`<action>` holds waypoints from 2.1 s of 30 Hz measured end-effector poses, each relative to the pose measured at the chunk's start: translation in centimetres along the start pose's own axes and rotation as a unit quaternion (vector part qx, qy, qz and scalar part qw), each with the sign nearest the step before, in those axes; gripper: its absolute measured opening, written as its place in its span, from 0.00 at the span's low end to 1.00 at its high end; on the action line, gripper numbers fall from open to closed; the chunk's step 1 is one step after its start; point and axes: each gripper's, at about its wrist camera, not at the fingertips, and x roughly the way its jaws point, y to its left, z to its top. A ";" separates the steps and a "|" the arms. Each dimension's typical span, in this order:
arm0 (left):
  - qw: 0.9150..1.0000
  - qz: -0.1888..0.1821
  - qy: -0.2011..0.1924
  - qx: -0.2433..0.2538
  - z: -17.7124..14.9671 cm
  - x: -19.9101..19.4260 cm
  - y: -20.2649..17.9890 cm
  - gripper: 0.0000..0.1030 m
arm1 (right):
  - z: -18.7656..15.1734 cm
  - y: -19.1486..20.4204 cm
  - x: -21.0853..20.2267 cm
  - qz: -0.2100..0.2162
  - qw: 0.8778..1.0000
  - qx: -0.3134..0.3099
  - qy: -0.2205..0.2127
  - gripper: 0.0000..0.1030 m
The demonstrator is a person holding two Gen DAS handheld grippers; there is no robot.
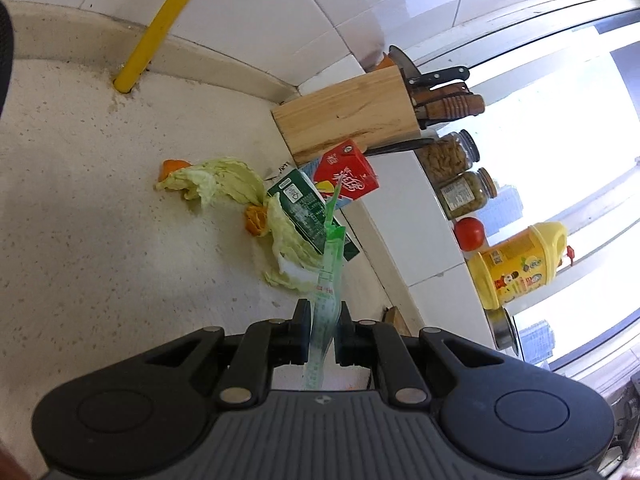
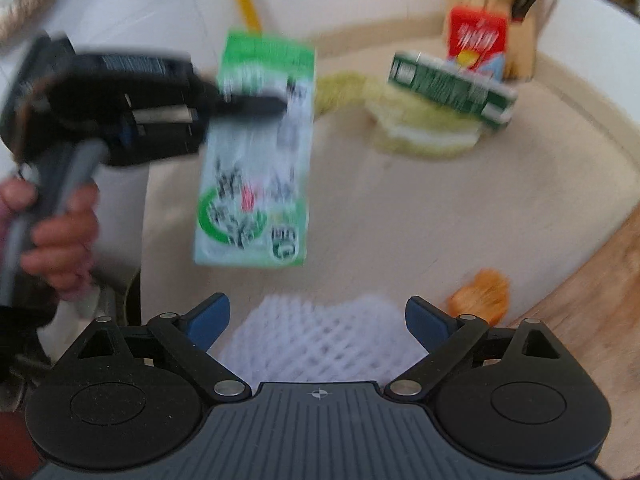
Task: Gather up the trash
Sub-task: 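Close the right gripper on the white foam net while the left holds the packet, then carry the snack packet and foam net down toward the black bin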
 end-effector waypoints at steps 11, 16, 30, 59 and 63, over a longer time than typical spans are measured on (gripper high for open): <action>1.000 0.011 0.002 -0.007 -2.1 -1.2 0.6 0.11 | -0.9 0.2 0.0 -0.038 0.999 -0.005 0.013 0.67; 1.000 0.023 -0.001 -0.007 -2.8 -1.9 0.5 0.11 | -0.8 -2.2 -1.1 -0.013 0.998 0.064 0.001 0.42; 0.999 0.025 -0.023 0.001 -4.1 -3.3 -1.2 0.11 | -1.3 -7.0 -4.4 0.072 0.978 0.180 -0.074 0.32; 0.996 -0.015 -0.082 -0.023 -2.3 -12.9 2.5 0.11 | 2.1 0.0 -1.9 0.108 0.968 0.201 -0.102 0.32; 0.995 -0.016 -0.091 -0.026 -1.9 -14.4 3.2 0.11 | 2.7 1.7 -1.6 0.119 0.969 0.190 -0.101 0.32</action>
